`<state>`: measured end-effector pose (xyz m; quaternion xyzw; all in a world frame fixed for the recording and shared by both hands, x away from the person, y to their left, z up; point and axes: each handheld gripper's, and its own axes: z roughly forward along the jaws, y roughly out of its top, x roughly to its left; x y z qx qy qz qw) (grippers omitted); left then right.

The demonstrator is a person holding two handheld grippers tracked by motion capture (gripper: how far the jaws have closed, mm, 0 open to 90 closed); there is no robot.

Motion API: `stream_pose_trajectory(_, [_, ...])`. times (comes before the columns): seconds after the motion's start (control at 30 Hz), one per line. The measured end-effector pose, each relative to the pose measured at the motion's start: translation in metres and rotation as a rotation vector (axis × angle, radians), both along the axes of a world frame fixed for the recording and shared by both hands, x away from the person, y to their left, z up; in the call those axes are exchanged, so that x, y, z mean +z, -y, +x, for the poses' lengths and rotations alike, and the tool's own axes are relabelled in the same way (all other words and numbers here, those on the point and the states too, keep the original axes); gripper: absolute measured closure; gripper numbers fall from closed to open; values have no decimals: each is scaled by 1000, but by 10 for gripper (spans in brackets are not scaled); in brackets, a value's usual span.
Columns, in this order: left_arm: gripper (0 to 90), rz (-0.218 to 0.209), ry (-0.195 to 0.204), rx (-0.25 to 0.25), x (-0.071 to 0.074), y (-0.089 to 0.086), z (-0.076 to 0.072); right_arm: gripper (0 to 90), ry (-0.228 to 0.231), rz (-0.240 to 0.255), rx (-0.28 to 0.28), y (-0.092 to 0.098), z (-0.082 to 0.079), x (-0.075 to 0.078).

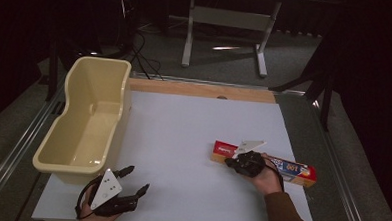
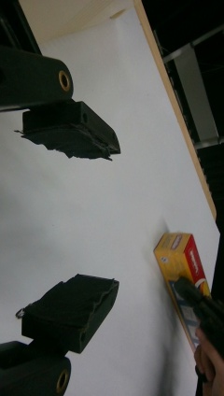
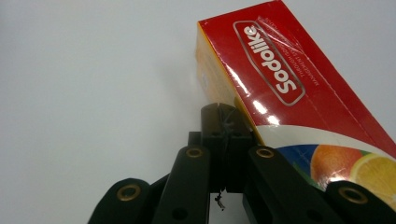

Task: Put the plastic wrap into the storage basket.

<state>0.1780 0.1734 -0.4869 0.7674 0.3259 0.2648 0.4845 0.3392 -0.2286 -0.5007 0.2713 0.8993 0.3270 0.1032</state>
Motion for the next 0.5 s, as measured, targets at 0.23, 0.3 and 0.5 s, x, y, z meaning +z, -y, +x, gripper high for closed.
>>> stream_pose_trajectory(0.23, [304, -5, -4, -5, 0, 0, 0, 696, -8, -10, 38, -1, 8, 5])
stream_pose_trajectory(0.3, [304, -6, -6, -6, 0, 0, 0, 601, -2, 27, 54, 6, 3, 14])
stream_pose_trajectory(0.5, [304, -4, -10, -11, -1, 1, 0, 332, 40, 30, -4, 44, 6, 36])
